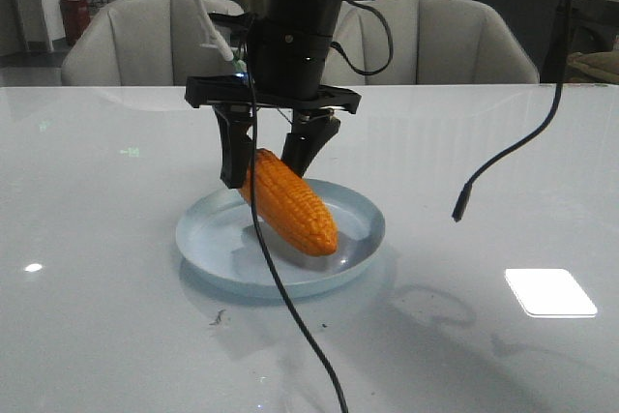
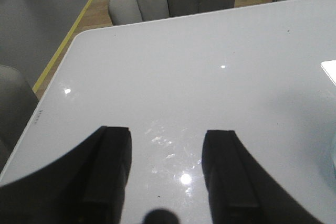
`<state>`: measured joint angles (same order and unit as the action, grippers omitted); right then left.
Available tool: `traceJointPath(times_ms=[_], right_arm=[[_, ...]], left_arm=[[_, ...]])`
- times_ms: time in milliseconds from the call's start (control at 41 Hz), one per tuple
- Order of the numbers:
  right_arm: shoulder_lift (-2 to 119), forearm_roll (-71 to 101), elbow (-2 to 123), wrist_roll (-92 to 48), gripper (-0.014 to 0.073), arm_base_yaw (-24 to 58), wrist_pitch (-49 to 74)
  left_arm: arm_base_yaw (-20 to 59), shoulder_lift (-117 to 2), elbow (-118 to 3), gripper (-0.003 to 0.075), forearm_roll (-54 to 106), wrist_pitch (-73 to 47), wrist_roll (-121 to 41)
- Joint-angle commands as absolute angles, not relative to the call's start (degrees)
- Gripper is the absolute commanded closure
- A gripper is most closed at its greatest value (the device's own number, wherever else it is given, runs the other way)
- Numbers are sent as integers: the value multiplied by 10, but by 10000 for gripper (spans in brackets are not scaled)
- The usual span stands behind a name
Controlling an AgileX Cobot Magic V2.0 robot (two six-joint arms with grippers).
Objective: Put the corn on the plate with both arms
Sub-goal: 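Lower the corn onto the plate and open the right gripper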
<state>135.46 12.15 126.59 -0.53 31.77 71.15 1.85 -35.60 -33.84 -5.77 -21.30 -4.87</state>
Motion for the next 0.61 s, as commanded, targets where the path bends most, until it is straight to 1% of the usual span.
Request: traceJointPath(times_ms=[0, 49, 73, 317, 438, 585], right_arm=[[1312, 126, 1285, -13, 8, 315, 733], [1312, 126, 1285, -13, -29, 315, 733], [1312, 126, 1285, -13, -32, 315, 733], [1297, 125, 1287, -25, -29, 311, 727], [1257, 122, 1287, -25, -29, 296, 721], [1177, 99, 1287, -25, -29, 262, 736]], left_arm=[[17, -355, -356, 340, -57, -163, -43], [17, -355, -356, 340, -57, -163, -43], [17, -355, -356, 340, -57, -163, -43], [17, -355, -356, 340, -57, -163, -43], [17, -355, -356, 340, -57, -163, -43], [17, -355, -356, 340, -57, -163, -43]])
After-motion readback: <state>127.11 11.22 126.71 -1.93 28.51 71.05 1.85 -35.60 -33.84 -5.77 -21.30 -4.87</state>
